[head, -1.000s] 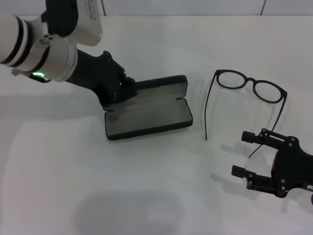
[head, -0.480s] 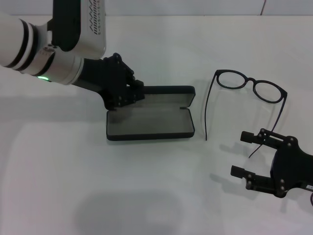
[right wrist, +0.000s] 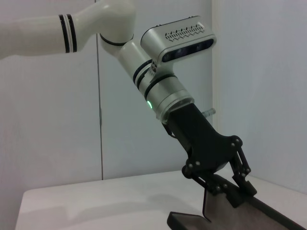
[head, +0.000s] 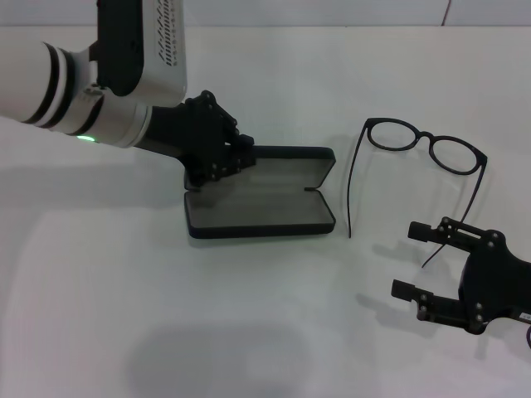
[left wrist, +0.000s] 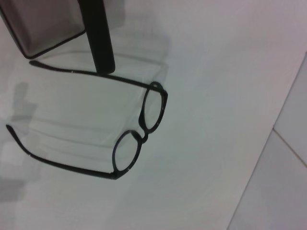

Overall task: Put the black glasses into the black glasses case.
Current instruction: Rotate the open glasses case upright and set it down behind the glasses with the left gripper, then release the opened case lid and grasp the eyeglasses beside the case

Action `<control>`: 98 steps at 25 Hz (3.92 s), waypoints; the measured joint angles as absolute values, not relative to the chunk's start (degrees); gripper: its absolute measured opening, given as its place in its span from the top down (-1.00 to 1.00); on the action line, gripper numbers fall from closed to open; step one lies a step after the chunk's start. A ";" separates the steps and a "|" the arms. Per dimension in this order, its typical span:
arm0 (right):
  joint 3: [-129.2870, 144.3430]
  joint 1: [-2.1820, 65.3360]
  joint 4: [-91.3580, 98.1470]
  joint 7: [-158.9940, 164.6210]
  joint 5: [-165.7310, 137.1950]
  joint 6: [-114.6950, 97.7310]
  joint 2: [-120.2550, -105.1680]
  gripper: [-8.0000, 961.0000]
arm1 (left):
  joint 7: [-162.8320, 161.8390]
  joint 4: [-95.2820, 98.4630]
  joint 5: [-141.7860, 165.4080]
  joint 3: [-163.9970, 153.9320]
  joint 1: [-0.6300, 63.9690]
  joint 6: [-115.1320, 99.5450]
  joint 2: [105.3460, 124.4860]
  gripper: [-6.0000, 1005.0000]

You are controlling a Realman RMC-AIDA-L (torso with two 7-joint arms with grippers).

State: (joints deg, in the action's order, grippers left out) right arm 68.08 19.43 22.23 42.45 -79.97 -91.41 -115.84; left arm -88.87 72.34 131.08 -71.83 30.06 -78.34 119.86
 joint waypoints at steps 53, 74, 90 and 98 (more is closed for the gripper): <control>68.28 19.86 22.24 42.45 -80.19 -91.32 -115.75 -0.56 | -70.49 66.13 116.58 -74.07 23.65 -70.75 119.95 0.61; 68.29 20.12 22.24 42.54 -80.28 -91.32 -115.84 -0.56 | -65.54 64.09 113.73 -77.86 21.77 -63.92 120.17 0.58; 68.28 20.13 22.24 42.69 -80.15 -91.32 -115.84 -0.56 | -68.11 67.18 110.09 -78.67 18.90 -66.53 119.77 -0.15; 68.02 19.99 22.24 42.86 -80.08 -91.32 -115.69 -0.56 | -79.31 67.95 109.90 -73.02 18.78 -75.47 119.52 -0.23</control>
State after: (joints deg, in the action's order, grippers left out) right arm 68.03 19.99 22.24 42.86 -80.08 -91.32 -115.69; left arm -79.31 67.95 109.90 -73.02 18.78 -75.47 119.52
